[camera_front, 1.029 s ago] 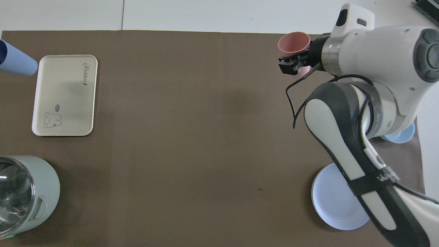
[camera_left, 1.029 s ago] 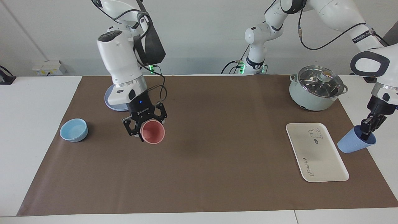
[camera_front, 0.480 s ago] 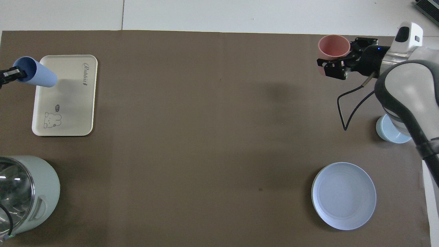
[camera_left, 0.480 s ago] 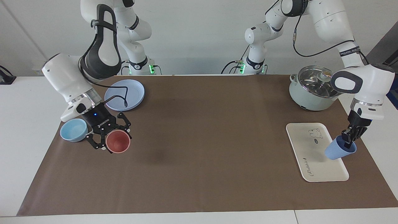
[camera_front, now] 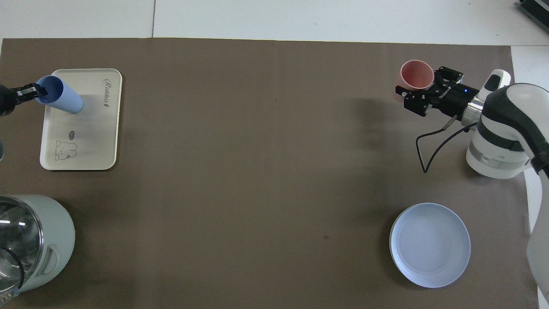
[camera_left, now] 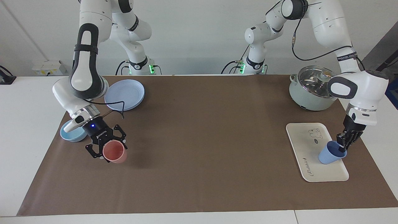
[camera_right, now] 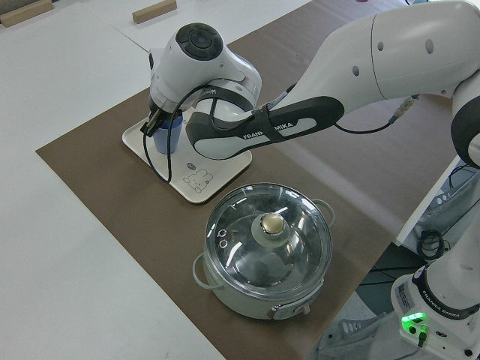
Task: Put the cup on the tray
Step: 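Lower the blue cup onto the tray while the right gripper draws back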
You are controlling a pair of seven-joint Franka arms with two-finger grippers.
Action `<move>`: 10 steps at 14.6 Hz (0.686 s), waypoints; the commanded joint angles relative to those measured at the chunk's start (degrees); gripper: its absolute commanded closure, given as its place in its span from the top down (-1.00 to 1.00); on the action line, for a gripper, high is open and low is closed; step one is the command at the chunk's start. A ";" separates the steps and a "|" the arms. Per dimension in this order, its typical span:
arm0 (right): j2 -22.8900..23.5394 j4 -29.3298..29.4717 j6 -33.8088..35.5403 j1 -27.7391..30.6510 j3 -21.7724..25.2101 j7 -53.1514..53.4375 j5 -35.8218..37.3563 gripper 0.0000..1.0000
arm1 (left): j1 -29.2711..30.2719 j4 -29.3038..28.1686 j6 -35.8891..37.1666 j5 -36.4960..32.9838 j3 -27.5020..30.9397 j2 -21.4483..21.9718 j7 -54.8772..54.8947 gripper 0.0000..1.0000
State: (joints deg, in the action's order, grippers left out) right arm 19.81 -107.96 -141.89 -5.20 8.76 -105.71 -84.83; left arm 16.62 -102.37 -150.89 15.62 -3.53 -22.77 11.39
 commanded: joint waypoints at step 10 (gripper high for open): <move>6.29 -2.87 11.71 6.25 -0.85 -25.67 -19.39 -1.00 | -7.98 23.88 41.79 -18.25 1.42 0.35 -10.49 1.00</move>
State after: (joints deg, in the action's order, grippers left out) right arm 25.32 -110.54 -132.15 0.11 8.62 -127.77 -101.04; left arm 13.32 -81.36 -114.09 1.40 -3.23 -21.96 5.20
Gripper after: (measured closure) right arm 0.176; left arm 0.000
